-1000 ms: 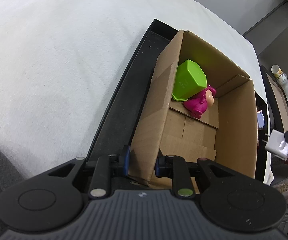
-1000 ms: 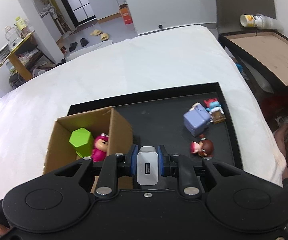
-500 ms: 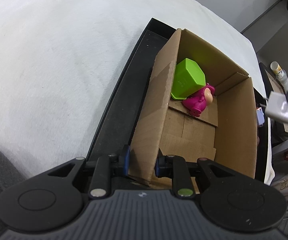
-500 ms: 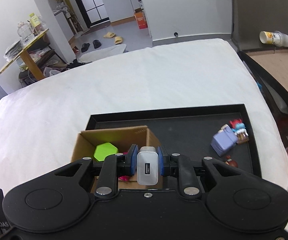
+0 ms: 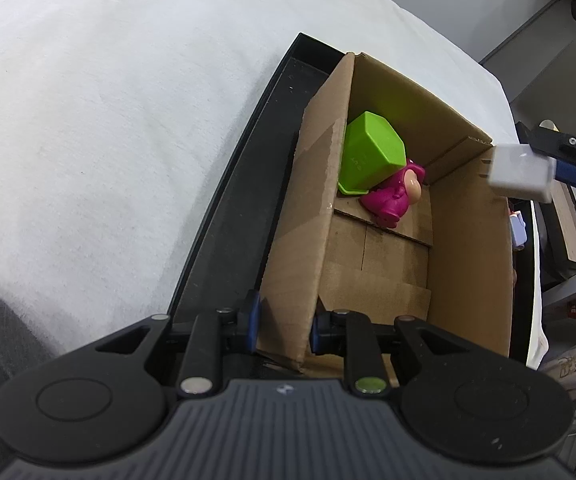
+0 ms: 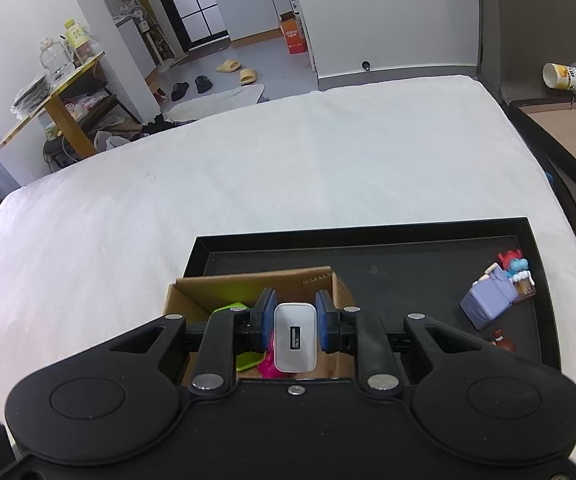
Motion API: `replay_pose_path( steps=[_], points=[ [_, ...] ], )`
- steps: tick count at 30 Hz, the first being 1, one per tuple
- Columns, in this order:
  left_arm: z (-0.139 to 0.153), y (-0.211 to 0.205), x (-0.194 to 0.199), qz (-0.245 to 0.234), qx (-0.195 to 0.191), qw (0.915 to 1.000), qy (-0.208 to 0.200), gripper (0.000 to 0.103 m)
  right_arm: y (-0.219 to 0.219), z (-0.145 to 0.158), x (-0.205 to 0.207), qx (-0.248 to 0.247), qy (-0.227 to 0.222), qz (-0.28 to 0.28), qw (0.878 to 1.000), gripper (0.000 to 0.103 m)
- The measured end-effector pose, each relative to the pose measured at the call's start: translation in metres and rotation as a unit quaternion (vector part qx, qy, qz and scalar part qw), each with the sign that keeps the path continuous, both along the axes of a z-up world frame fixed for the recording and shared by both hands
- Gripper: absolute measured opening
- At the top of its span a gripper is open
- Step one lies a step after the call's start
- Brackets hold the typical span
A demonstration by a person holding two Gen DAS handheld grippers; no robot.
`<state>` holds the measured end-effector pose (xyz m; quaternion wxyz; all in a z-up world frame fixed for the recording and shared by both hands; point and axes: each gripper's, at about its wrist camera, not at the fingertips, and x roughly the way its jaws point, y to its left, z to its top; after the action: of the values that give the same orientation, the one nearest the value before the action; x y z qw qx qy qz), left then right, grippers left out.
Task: Organize rigid objects
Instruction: 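Open the right gripper to drop the charger into the box, then move the right gripper to the brown-haired doll figure and close on it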
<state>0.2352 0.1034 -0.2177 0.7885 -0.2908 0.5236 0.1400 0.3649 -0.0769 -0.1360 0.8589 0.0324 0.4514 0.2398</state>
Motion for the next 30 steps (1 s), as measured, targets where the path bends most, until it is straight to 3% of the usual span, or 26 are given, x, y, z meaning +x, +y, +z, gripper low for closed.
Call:
replay_pose_path(
  steps=[8, 13, 19, 30],
  points=[
    [0.001, 0.001, -0.001, -0.001, -0.003, 1.0, -0.002, 0.024, -0.006, -0.009, -0.009, -0.001, 0.026, -0.002, 1.0, 0.029],
    [0.001, 0.004, -0.005, 0.002, -0.003, 1.0, -0.003, 0.024, -0.02, -0.007, -0.021, -0.013, 0.018, -0.011, 1.0, 0.061],
    [0.001, 0.004, -0.005, 0.004, -0.002, 1.0, -0.003, 0.024, -0.041, -0.008, -0.032, -0.018, 0.023, -0.02, 0.999, 0.074],
    [0.003, 0.004, -0.007, 0.006, 0.001, 1.0, -0.002, 0.024, -0.073, -0.014, -0.041, -0.025, 0.027, -0.03, 0.999, 0.079]
  ],
)
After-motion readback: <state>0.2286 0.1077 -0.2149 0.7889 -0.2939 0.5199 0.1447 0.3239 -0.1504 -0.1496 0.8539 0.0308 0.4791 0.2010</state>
